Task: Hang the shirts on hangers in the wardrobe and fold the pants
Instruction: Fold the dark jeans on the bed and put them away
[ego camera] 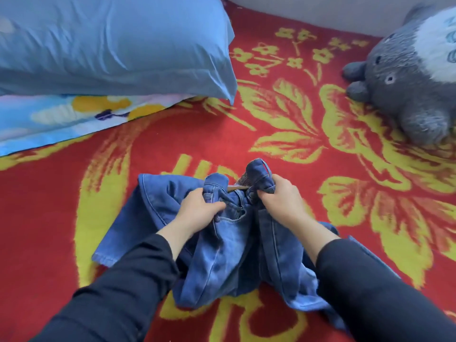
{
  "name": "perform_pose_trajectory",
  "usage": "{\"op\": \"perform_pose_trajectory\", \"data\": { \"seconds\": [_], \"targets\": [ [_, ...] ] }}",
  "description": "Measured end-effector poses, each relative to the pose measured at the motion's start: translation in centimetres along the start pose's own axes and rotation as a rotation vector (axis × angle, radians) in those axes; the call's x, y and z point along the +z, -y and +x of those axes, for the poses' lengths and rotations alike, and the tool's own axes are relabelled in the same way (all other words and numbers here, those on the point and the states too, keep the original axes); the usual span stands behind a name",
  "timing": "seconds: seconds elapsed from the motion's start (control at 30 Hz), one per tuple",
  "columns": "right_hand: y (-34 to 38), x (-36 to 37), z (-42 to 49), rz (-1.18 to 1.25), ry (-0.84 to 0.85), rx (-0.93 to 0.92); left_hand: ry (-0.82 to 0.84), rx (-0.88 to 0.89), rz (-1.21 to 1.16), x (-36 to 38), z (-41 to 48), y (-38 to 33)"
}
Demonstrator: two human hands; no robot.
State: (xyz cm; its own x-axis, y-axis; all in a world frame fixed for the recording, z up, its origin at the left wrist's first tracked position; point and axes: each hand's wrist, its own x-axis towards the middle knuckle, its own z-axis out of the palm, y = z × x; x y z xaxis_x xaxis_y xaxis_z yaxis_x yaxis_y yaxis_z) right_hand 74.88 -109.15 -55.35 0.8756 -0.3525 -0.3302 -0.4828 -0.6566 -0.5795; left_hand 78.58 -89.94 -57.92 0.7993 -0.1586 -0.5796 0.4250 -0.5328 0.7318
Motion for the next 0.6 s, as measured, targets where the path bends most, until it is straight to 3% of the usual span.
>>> {"op": "perform_pose_trajectory", "data": {
  "seconds": [0.1,0.2,0.33,0.4,0.43,0.53,0.6],
  "targets": [
    [-1.0,-1.7,-1.0,0.150,-0.071,0.048,-0.046,-0.014,-0.152,-0.7,-0.7,0.1],
    [-1.8,-5.2,-1.9,0.256,-0.146,0.109,-0.008,0.047,-0.144,-3.2,-3.0,-0.4],
    [-0.5,-8.5,-4.3,0.042,-0.342,0.145,0.152,0.154,-0.186,-4.6,-8.3,-1.8],
    [0.7,-8.6,-6.8,0.067,-0.428,0.148,0.251,0.229,-0.201,-3.9,-11.2,-2.1],
    [1.1,-8.1,-8.3,0.169,-0.359,0.170,0.276,0.254,-0.180,-3.2,-12.5,-2.1],
    [2.1,-5.3,-12.8,0.544,0.128,0.460,0.321,0.272,-0.116,-1.0,-15.4,-1.3],
    [1.9,-3.3,-14.7,0.717,0.322,0.609,0.449,0.232,-0.090,0.5,-17.0,-0.4]
  ]
}}
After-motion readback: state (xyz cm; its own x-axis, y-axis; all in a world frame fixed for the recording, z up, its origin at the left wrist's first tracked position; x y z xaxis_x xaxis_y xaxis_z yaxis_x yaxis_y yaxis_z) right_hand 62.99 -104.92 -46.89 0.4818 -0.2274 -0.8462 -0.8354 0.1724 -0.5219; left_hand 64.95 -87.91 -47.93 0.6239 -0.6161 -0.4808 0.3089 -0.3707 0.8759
